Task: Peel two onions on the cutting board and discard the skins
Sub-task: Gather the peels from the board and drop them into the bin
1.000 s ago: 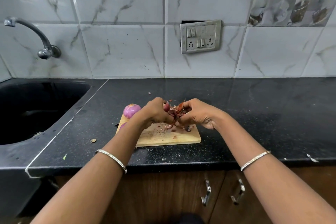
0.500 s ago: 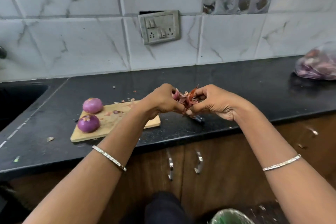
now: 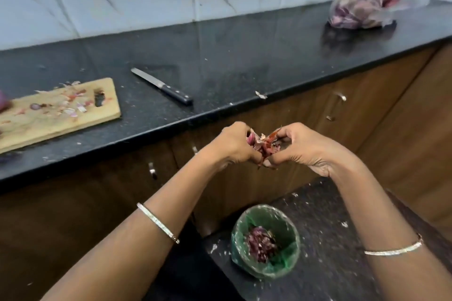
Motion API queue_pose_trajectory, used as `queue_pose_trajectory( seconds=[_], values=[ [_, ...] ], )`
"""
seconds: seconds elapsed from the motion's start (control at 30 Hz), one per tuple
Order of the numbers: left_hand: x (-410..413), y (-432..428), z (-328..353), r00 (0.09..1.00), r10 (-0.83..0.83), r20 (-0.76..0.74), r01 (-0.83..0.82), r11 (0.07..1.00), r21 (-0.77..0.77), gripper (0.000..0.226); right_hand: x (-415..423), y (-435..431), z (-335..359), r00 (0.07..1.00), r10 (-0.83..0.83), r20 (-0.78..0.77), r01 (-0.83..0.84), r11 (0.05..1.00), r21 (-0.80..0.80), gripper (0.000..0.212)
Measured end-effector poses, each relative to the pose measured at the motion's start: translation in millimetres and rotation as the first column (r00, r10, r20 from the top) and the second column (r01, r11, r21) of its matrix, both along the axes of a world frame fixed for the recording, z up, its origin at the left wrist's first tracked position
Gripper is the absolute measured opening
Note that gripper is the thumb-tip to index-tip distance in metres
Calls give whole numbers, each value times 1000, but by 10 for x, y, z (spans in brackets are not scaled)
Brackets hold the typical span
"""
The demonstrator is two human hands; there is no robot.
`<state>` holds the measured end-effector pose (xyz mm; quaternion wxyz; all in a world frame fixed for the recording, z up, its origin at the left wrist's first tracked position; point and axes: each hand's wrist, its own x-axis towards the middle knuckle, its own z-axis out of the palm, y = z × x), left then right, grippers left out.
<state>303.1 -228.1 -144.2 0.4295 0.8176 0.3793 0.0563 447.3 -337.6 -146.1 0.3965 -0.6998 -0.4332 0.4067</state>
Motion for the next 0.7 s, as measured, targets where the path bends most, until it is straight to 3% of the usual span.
queue_pose_trajectory(
  seconds=[0.17,0.33,0.5,0.7],
  values=[
    [404,-179,-815,991,-52,-119,36,990,-133,39,343,-243,-808,994,-91,-59,79,981,-178,37],
    [726,-308,-1641,965,-122,-230,70,972,-224,51,558,-396,-1657,981,-167,-95,124,929,-349,55],
    [893,-430,-2409,933,-167,-319,75,957,-280,59,648,-482,-2371,982,-187,3,162,843,-513,41],
    [937,-528,-3032,950,-114,-290,-30,893,-449,60,572,-463,-3126,946,-300,120,317,789,-527,72]
  ],
)
